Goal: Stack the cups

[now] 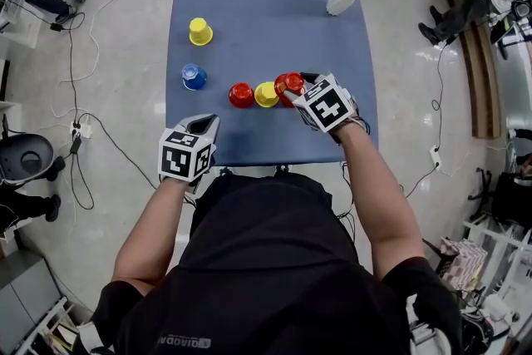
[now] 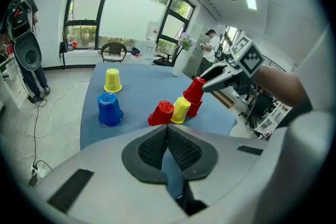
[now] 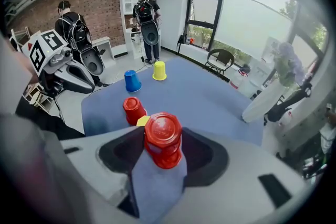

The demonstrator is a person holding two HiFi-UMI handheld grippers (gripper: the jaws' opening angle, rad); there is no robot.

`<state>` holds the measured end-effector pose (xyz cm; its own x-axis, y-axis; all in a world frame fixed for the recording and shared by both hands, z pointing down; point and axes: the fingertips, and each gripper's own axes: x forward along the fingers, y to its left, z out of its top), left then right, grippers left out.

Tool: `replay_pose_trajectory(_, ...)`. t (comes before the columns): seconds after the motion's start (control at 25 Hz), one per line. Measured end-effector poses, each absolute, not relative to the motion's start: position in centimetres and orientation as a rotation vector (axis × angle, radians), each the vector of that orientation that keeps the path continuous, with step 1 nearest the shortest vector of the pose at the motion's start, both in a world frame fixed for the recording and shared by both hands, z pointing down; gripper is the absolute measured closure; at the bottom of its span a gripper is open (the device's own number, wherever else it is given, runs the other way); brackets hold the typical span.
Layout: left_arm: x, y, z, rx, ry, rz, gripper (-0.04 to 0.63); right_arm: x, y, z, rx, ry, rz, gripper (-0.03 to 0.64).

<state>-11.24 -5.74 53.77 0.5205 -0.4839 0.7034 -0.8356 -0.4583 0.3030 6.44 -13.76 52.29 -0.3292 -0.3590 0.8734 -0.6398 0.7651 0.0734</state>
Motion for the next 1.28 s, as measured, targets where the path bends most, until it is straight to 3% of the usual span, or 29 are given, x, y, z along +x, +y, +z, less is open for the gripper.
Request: replay_pose_trajectory(1.28,-10.67,-5.48,53.88,2.128,-1.052,0.723,0.591,6.71,-13.11,52.25,0.752,-1.967,0.372,0.39)
